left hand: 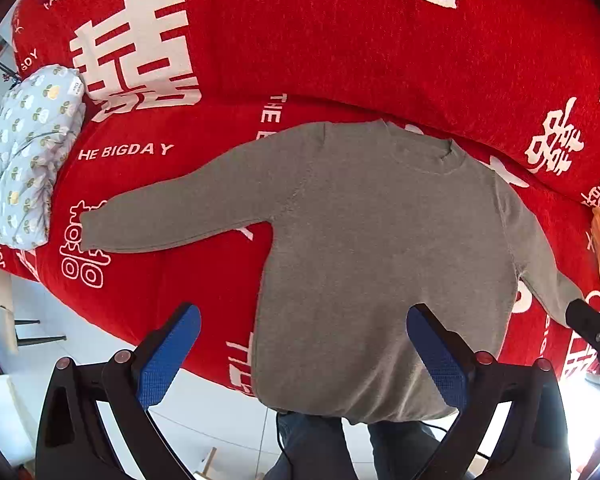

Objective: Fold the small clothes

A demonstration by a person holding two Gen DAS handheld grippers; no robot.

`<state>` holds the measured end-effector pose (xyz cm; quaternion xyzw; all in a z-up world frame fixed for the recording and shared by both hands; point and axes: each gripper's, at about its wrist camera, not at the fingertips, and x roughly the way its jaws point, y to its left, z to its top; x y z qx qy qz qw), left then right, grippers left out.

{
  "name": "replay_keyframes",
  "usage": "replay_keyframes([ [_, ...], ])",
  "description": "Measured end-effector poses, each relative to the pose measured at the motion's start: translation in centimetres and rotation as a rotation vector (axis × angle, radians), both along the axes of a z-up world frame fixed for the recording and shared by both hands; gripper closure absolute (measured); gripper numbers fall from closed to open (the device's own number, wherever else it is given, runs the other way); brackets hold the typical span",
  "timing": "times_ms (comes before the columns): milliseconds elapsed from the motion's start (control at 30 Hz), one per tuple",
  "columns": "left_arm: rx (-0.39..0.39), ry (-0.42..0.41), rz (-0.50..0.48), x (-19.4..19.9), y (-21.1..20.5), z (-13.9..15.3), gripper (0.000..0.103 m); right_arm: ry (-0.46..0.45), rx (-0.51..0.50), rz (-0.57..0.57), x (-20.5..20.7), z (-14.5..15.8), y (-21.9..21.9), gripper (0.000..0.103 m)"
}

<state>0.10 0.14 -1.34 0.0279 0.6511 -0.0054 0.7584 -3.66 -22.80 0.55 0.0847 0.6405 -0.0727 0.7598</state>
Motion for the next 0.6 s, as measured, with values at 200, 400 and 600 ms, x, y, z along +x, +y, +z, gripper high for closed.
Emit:
replay_keyframes([
  [200,0.033,-0.006,-0.021,0.10,-0.67,0.08,0.000,-0.001,0.003,-0.007,0.13,-0.28,-0.58,0.000],
  [400,0.048,0.002,-0.037,0.17,-0.99,-0.08,0.000,-0.001,0.017,-0.018,0.09,-0.28,-0.69,0.000],
  [600,0.050,-0.006,-0.035,0.38,-0.84,0.07,0.000,-0.003,0.014,-0.016,0.12,-0.33,-0.58,0.000],
])
